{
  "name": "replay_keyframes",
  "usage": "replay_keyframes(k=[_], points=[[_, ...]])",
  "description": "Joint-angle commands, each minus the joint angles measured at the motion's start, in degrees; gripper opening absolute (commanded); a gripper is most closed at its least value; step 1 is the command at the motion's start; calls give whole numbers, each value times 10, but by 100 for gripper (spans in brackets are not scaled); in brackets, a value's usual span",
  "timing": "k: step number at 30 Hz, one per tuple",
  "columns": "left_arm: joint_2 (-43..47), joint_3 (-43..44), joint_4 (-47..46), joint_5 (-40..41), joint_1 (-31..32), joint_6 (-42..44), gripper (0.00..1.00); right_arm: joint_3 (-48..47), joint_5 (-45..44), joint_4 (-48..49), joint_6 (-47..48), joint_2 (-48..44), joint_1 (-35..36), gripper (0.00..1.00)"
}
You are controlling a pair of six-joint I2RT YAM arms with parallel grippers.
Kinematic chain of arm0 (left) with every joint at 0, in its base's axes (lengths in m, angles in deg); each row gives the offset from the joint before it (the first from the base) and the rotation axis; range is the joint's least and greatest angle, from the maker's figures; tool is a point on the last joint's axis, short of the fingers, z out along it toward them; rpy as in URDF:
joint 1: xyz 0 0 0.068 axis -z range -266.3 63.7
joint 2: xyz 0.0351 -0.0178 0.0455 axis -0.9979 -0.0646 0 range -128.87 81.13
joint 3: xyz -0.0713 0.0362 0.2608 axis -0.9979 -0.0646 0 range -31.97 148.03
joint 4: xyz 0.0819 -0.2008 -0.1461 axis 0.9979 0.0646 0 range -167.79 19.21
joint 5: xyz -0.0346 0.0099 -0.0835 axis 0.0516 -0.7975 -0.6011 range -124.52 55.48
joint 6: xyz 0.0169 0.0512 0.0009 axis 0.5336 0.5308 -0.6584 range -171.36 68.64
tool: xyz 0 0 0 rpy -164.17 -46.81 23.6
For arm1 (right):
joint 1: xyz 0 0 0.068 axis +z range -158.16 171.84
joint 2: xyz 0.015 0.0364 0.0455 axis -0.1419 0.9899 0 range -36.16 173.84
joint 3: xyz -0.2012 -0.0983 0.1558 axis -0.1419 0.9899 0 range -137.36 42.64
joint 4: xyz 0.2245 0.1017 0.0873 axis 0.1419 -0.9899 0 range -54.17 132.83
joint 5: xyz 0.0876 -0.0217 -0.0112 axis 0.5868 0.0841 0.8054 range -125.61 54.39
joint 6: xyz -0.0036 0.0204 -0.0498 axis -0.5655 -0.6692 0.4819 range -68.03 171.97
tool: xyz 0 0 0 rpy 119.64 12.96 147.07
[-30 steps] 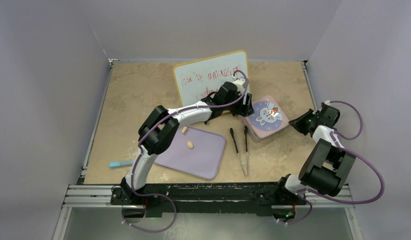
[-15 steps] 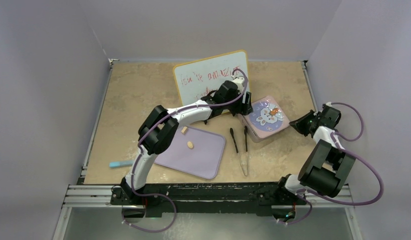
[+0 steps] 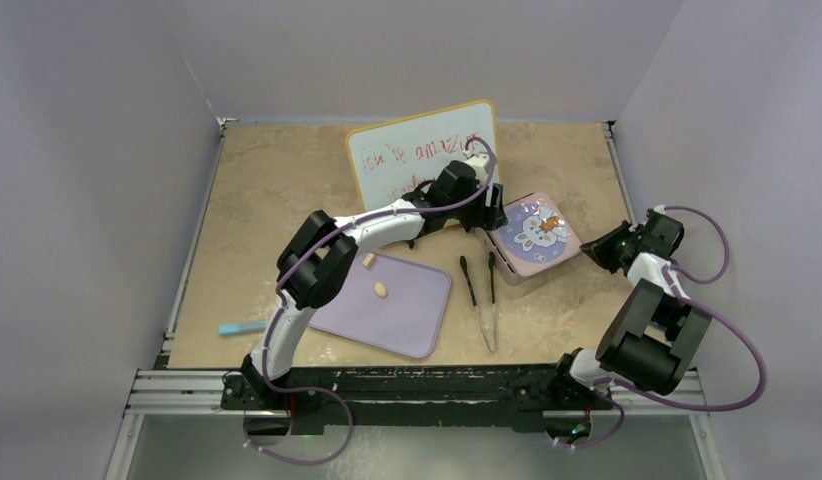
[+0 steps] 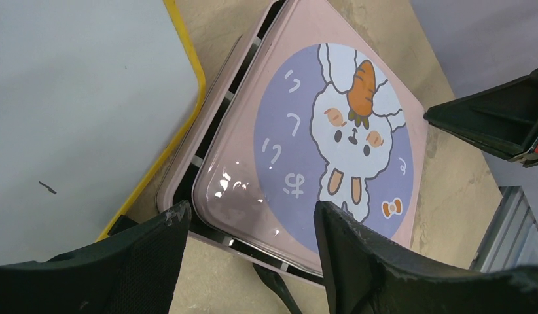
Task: Pack the chocolate
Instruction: Close the box lid on the packing box.
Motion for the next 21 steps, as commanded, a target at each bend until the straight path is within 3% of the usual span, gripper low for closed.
replay_keyframes(k=[1, 21], points=[[-8, 35, -10, -4, 1, -13, 68, 19, -36, -59, 21, 13, -3, 9], [-28, 46, 18, 0, 12, -26, 68, 25, -25, -54, 30, 9, -3, 9]])
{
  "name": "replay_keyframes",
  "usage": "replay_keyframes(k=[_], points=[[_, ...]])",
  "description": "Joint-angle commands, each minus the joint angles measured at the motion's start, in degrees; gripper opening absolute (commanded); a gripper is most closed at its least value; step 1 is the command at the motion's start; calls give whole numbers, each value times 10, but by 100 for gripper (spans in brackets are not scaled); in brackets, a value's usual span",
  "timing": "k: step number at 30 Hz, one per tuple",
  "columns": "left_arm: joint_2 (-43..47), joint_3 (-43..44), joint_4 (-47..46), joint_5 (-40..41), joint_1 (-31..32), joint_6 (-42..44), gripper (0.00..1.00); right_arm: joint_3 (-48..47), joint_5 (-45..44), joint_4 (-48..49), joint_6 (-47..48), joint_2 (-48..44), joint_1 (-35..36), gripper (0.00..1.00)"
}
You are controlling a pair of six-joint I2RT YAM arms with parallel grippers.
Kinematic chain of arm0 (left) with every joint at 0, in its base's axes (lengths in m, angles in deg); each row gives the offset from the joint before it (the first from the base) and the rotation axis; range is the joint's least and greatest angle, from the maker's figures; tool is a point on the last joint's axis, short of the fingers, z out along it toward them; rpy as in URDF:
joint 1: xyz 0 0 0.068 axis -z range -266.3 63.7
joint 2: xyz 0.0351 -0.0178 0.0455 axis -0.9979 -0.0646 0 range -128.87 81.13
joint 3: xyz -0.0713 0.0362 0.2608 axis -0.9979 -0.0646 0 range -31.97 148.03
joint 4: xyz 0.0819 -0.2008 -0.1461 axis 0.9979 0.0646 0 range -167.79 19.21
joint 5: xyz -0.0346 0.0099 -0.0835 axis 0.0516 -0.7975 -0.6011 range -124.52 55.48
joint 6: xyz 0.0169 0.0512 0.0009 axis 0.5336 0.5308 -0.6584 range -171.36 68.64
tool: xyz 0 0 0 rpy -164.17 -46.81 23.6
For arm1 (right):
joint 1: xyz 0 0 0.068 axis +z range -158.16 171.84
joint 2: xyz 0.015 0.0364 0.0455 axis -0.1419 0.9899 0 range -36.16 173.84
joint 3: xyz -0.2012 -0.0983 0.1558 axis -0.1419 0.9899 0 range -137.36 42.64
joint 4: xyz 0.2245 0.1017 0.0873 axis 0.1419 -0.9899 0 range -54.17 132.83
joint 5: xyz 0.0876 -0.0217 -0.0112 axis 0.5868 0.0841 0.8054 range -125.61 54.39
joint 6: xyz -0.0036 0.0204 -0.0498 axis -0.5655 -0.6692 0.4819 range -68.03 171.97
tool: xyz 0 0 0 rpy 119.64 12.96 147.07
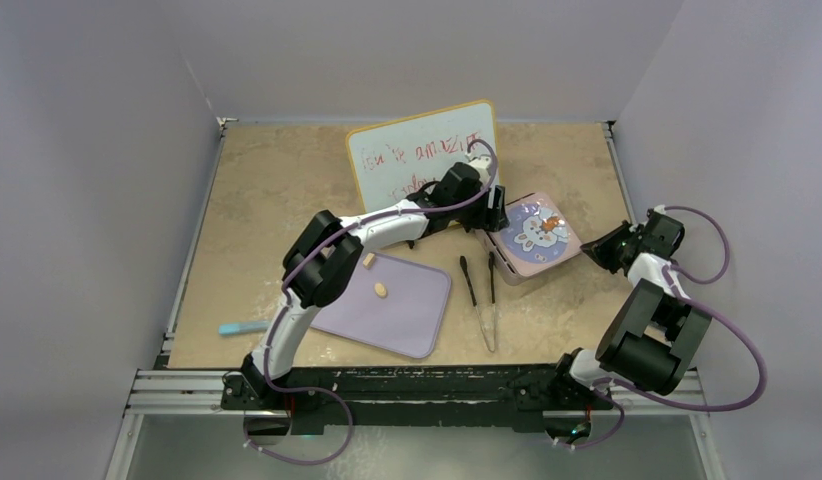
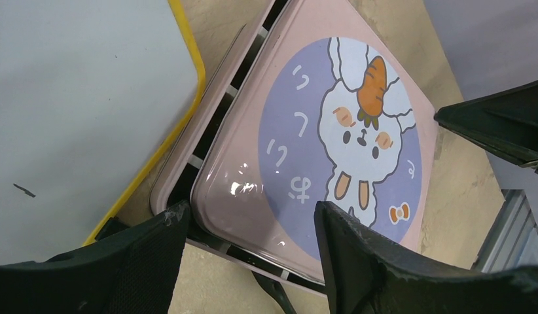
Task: Pack the chocolate
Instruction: Close the box lid on the packing box.
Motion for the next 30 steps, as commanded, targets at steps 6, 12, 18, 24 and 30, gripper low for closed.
replay_keyframes(k=[6, 12, 18, 24, 30], points=[[12, 15, -11, -14, 13, -12, 68, 26, -19, -47, 36, 11, -3, 9], [29, 19, -28, -12, 15, -6, 68, 28, -26, -37, 36, -2, -3, 8], [38, 21, -24, 2, 14, 4, 68, 35, -9, -33, 28, -21, -2, 8], [37, 19, -23, 4, 14, 7, 67, 42, 0, -27, 27, -34, 1, 7], [42, 20, -22, 13, 14, 18, 66, 43, 7, -19, 25, -40, 8, 6]])
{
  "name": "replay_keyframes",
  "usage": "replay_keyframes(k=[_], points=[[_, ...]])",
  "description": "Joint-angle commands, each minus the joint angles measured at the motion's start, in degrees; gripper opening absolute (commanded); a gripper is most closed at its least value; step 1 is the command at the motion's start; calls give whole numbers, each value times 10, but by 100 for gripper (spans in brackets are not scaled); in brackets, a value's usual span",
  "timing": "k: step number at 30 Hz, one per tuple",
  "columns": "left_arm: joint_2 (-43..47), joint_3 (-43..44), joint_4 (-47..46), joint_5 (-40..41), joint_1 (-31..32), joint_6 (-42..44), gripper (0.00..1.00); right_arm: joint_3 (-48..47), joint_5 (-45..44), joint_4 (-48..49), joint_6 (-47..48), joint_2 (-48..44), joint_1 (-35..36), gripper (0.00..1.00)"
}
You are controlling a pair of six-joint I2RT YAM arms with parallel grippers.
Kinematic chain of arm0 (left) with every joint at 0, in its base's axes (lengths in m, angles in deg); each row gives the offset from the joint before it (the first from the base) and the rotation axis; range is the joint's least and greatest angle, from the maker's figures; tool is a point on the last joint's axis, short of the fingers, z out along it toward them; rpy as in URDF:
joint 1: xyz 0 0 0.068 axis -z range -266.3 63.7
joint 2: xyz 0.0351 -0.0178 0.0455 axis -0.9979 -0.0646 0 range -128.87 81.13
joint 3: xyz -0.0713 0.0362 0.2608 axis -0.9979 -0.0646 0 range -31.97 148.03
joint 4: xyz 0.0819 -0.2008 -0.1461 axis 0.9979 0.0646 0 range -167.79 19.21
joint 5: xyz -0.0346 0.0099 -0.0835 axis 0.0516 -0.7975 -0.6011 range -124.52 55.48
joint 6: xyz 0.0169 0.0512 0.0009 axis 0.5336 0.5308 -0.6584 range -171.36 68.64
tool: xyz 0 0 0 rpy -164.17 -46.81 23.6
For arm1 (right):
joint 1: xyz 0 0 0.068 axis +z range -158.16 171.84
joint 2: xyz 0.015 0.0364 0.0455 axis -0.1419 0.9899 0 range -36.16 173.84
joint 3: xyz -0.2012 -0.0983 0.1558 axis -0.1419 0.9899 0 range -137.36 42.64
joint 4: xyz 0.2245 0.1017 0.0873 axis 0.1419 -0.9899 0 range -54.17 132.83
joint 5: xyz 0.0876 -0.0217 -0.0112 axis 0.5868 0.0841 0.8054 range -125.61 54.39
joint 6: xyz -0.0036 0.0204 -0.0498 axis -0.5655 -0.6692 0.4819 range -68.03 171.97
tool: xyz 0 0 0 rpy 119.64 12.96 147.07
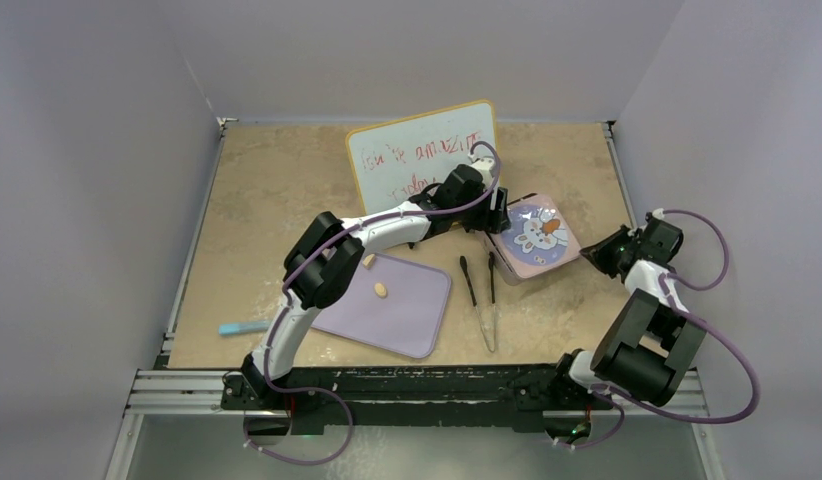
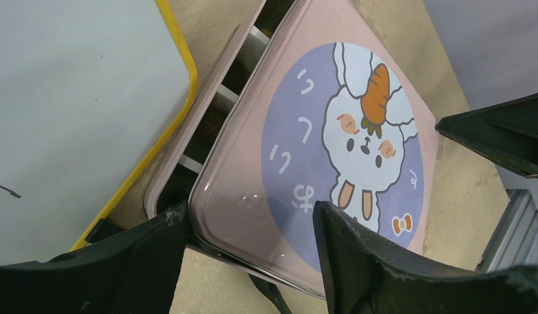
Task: Pack the chocolate
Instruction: Close the box lid on the packing box.
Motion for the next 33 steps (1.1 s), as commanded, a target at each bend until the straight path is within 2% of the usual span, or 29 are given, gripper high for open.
replay_keyframes(k=[1, 19, 33], points=[[43, 20, -18, 7, 5, 15, 66, 15, 6, -24, 11, -5, 11, 6], [53, 10, 7, 40, -4, 44, 66, 0, -10, -17, 7, 11, 45, 6], [57, -4, 37, 68, -14, 44, 66, -35, -36, -59, 41, 28, 47, 10]])
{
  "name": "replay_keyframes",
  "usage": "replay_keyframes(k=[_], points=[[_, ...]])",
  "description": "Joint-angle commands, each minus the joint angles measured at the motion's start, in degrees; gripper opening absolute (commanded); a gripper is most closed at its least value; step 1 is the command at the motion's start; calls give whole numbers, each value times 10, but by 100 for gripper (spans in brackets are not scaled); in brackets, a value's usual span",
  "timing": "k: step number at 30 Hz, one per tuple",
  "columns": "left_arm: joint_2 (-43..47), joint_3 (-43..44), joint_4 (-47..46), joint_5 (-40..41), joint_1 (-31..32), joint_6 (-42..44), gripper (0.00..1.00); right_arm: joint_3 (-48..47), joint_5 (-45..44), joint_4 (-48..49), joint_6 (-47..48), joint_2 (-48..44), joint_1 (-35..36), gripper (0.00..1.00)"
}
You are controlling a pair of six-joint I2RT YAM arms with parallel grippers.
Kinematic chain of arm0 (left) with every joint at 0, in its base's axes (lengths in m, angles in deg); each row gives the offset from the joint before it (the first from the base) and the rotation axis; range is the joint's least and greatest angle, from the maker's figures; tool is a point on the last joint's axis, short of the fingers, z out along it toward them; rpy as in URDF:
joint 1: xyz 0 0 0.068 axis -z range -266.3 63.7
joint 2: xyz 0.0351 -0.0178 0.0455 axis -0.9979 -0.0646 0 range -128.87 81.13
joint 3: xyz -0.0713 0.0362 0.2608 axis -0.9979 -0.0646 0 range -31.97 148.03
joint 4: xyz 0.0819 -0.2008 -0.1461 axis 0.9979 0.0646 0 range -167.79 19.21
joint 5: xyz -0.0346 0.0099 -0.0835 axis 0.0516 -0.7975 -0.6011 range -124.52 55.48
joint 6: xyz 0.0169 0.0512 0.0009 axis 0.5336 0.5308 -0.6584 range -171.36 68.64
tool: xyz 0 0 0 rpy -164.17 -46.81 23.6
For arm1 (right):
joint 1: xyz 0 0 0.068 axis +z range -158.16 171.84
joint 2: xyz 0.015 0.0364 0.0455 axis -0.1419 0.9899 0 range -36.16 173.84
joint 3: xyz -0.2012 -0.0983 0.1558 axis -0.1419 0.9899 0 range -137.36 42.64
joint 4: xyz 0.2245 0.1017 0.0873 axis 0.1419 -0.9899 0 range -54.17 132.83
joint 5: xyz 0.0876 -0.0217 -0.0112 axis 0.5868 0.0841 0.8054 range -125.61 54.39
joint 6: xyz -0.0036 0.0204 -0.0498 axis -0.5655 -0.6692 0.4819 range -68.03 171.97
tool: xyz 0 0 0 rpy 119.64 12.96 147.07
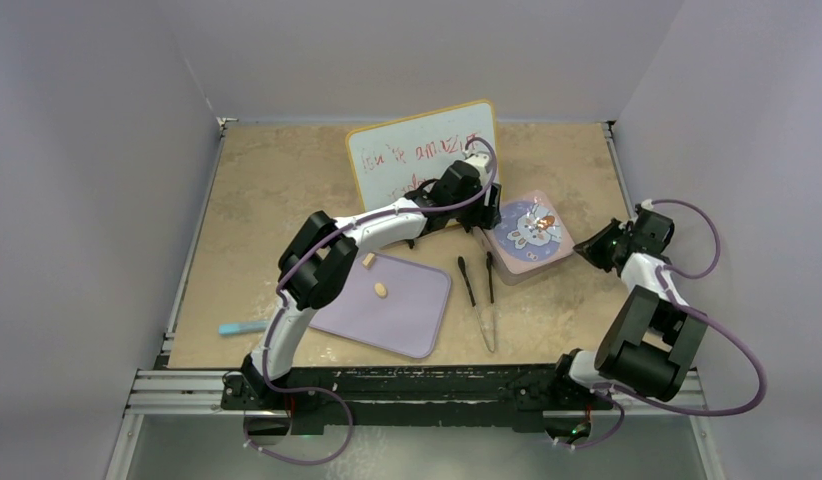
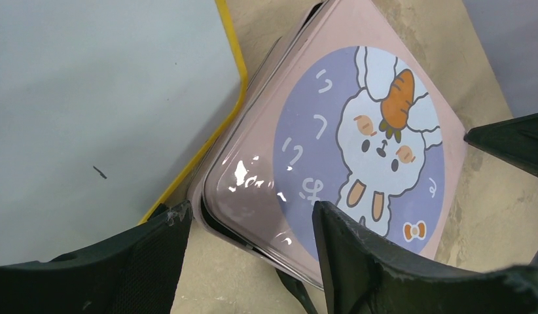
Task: Pack the chocolate
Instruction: Close the box lid on the packing box.
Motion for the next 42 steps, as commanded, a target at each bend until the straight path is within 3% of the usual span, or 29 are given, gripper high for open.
replay_keyframes(k=[1, 7, 15, 24, 33, 42], points=[[37, -3, 3, 16, -5, 12, 66, -17, -20, -48, 28, 19, 5, 10], [39, 0, 18, 38, -5, 17, 67, -28, -12, -58, 40, 29, 4, 13], [44, 3, 30, 36, -6, 19, 67, -72, -30, -119, 46, -12, 4, 32], [59, -2, 23, 15, -6, 7, 67, -100, -43, -137, 54, -17, 5, 41], [91, -37, -15, 0, -7, 10, 67, -139, 5, -99, 48, -14, 5, 43], [106, -81, -73, -6, -5, 4, 69, -202, 29, -63, 51, 82, 30, 40]])
